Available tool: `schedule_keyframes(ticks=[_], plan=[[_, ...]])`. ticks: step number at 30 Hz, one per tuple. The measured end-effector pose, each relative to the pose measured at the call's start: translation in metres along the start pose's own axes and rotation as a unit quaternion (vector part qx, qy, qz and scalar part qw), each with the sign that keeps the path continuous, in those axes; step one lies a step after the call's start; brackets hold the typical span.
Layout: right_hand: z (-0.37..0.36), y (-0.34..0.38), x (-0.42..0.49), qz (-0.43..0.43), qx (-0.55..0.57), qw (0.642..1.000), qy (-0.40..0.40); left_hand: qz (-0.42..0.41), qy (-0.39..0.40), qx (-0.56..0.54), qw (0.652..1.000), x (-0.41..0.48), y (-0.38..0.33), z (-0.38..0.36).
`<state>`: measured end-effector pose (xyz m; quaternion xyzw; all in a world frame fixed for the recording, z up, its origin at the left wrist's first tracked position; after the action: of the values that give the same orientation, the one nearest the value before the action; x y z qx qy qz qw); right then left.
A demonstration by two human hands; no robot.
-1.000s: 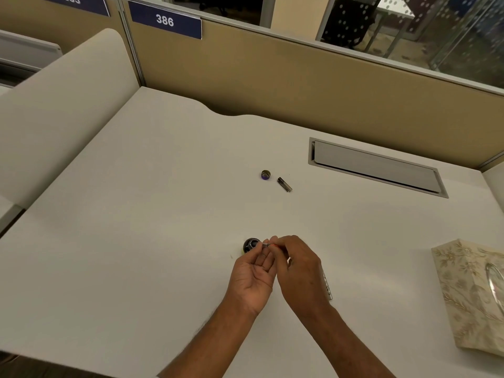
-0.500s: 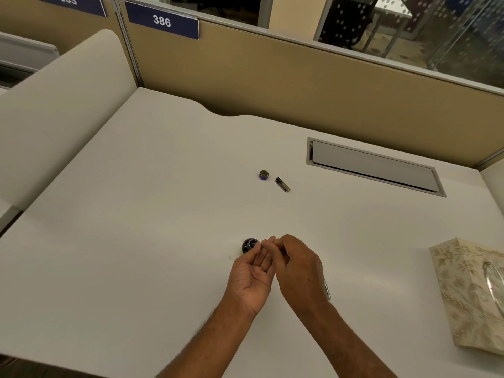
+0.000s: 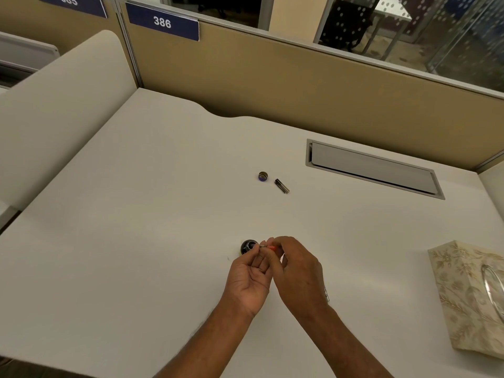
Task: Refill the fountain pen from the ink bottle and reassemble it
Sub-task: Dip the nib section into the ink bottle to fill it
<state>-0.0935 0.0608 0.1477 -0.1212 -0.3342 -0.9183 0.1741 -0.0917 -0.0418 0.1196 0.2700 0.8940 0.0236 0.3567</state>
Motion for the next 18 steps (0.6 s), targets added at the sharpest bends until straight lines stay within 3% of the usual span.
schedule_keyframes(ticks=[18], plan=[[-0.0027, -0.0031, 0.0002, 0.006, -0.035, 0.999, -0.016, -0.005, -0.007, 0.019, 1.0, 0.0046, -0.0001, 0.0036]])
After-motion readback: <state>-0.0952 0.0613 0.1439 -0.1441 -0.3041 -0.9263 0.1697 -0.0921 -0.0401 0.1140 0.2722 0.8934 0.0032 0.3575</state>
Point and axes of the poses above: each hand's wrist, its own x-axis towards the middle knuckle, its own z-axis out of the back of the hand, y = z × x, the point moved 1 cm from there along x, towards the middle knuckle, and after that the axes turned 15 degrees about z, right-handed, at the moved point
